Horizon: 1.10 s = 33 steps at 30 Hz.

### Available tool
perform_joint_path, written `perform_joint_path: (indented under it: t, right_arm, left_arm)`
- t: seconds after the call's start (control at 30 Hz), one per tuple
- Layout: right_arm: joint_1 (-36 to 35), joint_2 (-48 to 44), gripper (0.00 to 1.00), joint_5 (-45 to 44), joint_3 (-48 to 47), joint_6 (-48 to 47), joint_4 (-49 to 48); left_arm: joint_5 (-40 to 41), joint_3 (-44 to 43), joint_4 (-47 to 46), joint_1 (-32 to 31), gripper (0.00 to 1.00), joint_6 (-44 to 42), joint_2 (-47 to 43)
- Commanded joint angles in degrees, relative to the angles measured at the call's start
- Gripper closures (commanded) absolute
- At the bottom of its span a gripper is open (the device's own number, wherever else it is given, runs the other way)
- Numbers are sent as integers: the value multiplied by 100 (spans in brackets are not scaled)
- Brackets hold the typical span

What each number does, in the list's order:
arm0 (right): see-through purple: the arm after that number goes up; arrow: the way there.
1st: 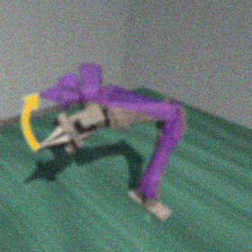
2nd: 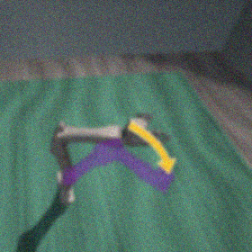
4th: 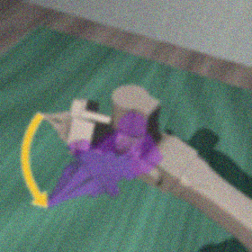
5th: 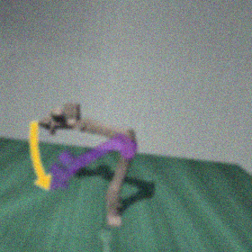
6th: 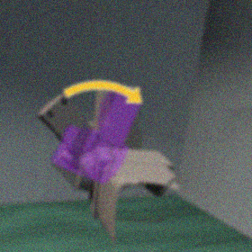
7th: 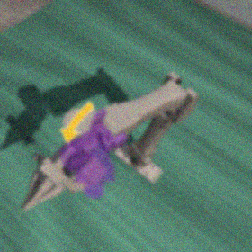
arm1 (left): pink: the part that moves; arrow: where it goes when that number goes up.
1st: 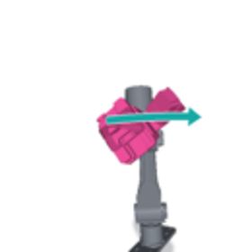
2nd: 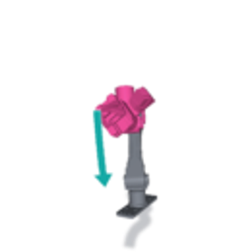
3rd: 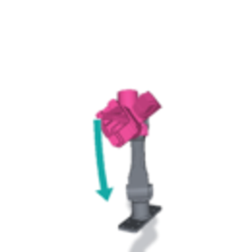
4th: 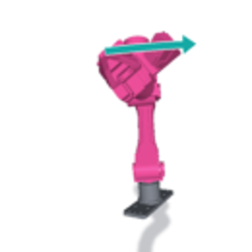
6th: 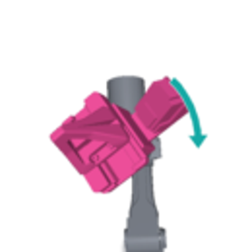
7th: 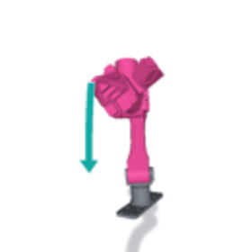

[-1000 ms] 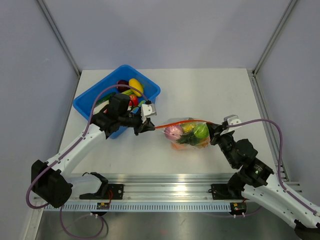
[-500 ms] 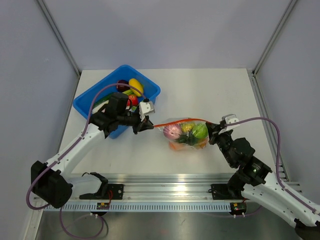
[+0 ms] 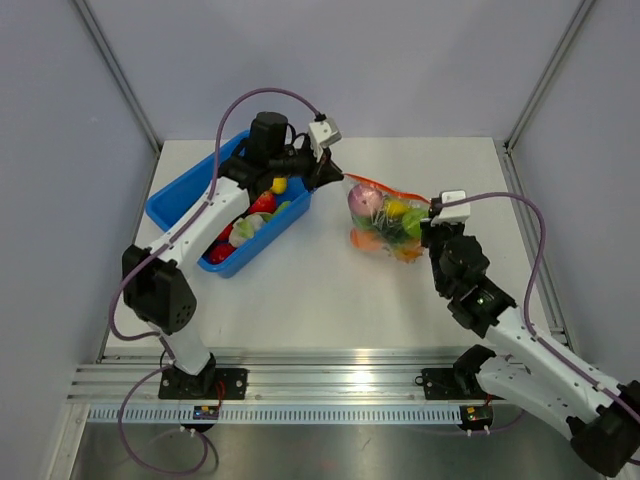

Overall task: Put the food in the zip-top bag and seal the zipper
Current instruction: Place the zipper food storage bag at the center of the board, then reset both arms

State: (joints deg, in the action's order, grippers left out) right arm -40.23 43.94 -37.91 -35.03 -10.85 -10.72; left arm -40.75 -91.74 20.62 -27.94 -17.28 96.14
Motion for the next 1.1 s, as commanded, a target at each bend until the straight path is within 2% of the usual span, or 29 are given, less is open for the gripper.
perform_joint_path:
  t: [0.0,0.03,0.13,0.23,0.27,0.3,0.33,0.37,0.4,0.47,0.5,0.53,0.57,0.73,0.87,0.93,1.0,1.07]
  right_arm:
    - [1274,518,100,544,-496,-155,-1132]
    - [1481,649,100,678,-540,-67,-1238]
    - [1807,1168,100,882,-786,-232,-1547]
    - [1808,1371,100,1031,-936,-173,-1363]
    - [1817,1284,94,1127,-901,-59,-1249]
    - [1808,1196,77,1267,-857,82,-935]
    - [1808,1091,65,1330,-805,240,-784]
    - [1817,855,54,1365,-639,511,-617]
    - [1808,705,37,1426,-533,627,-528]
    - [1817,310,25,1436,-374,953,-335]
    - [1817,212,13,1383,-373,1040,-91]
    - [1808,115,5,1365,-400,1250,69]
    - [1817,-16,1,1365,-504,1322,401]
    - [1817,-18,1,1365,-1251,1892,1826]
    - [1817,569,1,1462,-2279,2271,3475]
    - [1817,816,1,1488,-2717,2437,3970]
    - [1817,1194,0,1147,-2965,2718,4638]
    - [1808,1528,1,744,-3255,3228,5260]
  left_arm:
    - [-205,-1097,-735,35,100,400,694]
    - [-214,-1622,-857,35,100,462,1087]
    - [-301,-2458,-946,43,100,655,1564]
    - [-311,-2515,-999,52,100,630,1707]
    - [-276,-2341,-938,52,92,586,1567]
    - [-267,-2183,-902,61,70,542,1462]
    - [-197,-1998,-919,61,36,506,1321]
    - [-135,-1535,-946,61,24,471,954]
    - [-91,-1313,-981,61,17,410,759]
    - [119,-656,-1113,61,1,348,320]
    - [233,-469,-1113,61,1,313,-91]
    - [382,-328,-1104,61,1,287,-287]
    - [523,-213,-1043,61,1,295,-471]
    - [1409,700,-876,61,1,655,-1823]
    - [2324,1456,-806,61,1,1523,-2651]
    - [2885,1781,-491,61,1,1683,-3046]
    - [3596,1932,-244,61,1,2043,-3258]
    - [3933,2081,151,61,1,2332,-3512]
